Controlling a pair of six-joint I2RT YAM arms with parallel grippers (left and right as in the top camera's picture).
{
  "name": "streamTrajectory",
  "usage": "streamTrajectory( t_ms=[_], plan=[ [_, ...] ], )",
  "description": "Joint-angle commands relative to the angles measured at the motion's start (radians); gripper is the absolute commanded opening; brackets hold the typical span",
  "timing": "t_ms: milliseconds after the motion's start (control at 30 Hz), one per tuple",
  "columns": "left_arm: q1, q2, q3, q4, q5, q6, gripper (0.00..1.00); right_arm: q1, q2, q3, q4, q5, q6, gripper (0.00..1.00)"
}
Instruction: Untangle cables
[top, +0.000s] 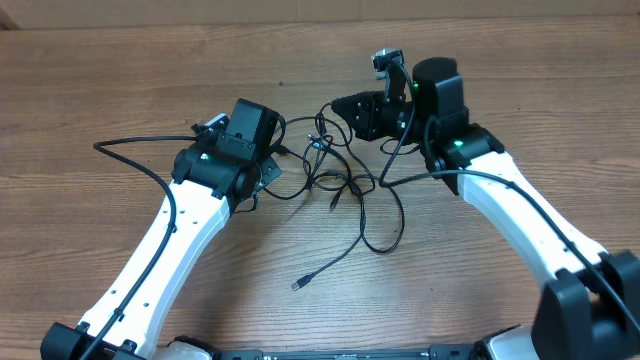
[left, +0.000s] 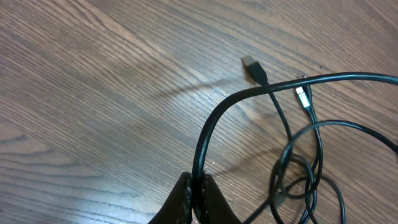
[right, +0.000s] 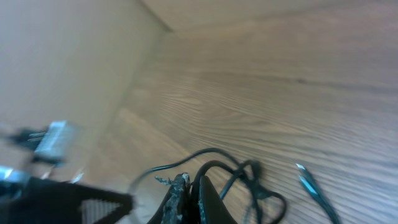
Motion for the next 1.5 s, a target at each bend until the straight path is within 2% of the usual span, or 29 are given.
streamTrajectory(
  t_ms=[0, 233, 333, 433, 467, 500, 533, 567, 633, 767, 1067, 1233, 1467],
  plan=[
    [0.005, 0.001, 0.011, 0.011, -0.021, 0.019, 0.04, -0.005, -0.092, 0.006, 0.02, -0.115, -0.021, 0.04],
    [0.005, 0.002, 0.011, 0.032, -0.005, 0.019, 0.04, 0.003, -0.136, 0.006, 0.021, -0.16, -0.025, 0.04],
    [0.005, 0.003, 0.011, 0.031, -0.002, 0.02, 0.04, 0.003, -0.135, 0.006, 0.015, -0.105, -0.026, 0.04],
    [0.005, 0.003, 0.011, 0.029, -0.002, 0.02, 0.05, 0.003, -0.135, 0.006, -0.06, 0.002, -0.071, 0.06],
    [0.005, 0.003, 0.011, 0.029, -0.002, 0.02, 0.04, 0.003, -0.135, 0.006, -0.092, 0.028, -0.084, 0.12],
    [0.005, 0.003, 0.011, 0.03, -0.002, 0.02, 0.04, 0.003, -0.135, 0.006, -0.131, 0.057, -0.1, 0.27],
    [0.005, 0.003, 0.011, 0.03, -0.002, 0.02, 0.04, 0.003, -0.135, 0.006, -0.175, 0.082, -0.126, 0.36],
    [0.005, 0.003, 0.011, 0.03, -0.002, 0.019, 0.04, 0.003, -0.135, 0.006, -0.219, 0.1, -0.158, 0.42],
    [0.005, 0.003, 0.011, 0.032, -0.002, 0.019, 0.04, 0.003, -0.133, 0.006, -0.3, 0.119, -0.229, 0.48],
    [0.005, 0.003, 0.011, 0.037, -0.001, 0.019, 0.04, 0.003, -0.117, 0.006, -0.402, 0.121, -0.356, 0.52],
    [0.005, 0.003, 0.011, 0.05, 0.005, 0.019, 0.04, 0.006, -0.006, 0.005, -0.44, 0.12, -0.545, 0.56],
    [0.005, 0.003, 0.011, 0.05, 0.005, 0.02, 0.04, 0.007, 0.051, 0.005, -0.415, 0.044, -0.552, 0.43],
    [0.005, 0.003, 0.011, 0.051, 0.005, 0.019, 0.04, 0.007, 0.058, 0.005, -0.406, -0.008, -0.576, 0.42]
  ],
)
